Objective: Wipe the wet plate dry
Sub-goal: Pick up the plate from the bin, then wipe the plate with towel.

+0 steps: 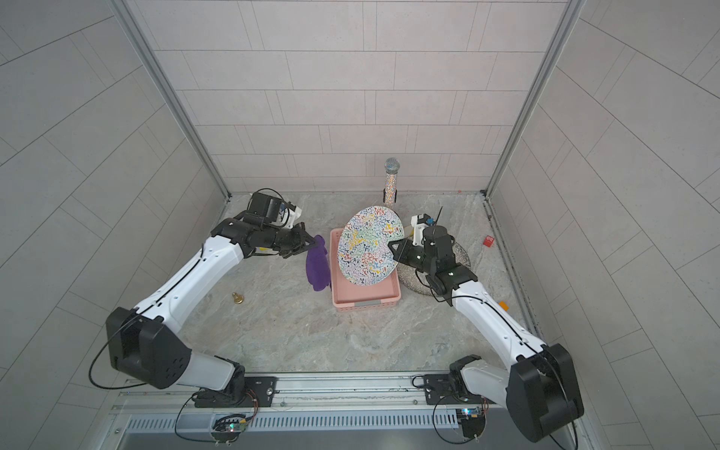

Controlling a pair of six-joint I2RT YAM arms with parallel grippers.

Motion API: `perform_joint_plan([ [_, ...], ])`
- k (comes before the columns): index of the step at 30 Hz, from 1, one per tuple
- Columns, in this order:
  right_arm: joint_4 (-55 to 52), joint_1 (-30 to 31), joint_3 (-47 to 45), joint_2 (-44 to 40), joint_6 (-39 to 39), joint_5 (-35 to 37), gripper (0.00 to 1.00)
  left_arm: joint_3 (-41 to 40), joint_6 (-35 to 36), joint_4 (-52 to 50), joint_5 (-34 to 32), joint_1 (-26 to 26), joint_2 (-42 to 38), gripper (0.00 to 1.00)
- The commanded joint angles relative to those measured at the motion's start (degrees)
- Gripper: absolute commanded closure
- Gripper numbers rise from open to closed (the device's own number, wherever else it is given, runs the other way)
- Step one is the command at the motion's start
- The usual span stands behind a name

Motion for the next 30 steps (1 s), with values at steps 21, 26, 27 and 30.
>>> perform_joint_plan([
  [21,10.4,7.3,-4.8,-28.2,24.5,5.4,1.0,11.8,-5.0,-7.8,-9.0,-15.1,-0.6,1.0],
  [26,12.1,10.3,-4.1,-25.8,23.5,2.5,1.0,16.9,-5.8,-2.5,-2.6,-17.9,1.2,1.0],
  [27,12.5,10.7,-3.4,-24.9,23.2,2.6,1.0,18.9,-5.0,-2.4,-1.6,-19.1,2.4,1.0],
  [30,14.6,11.3,-1.3,-22.5,22.4,4.0,1.0,23.2,-3.6,-3.7,-1.2,-22.6,6.2,1.0],
])
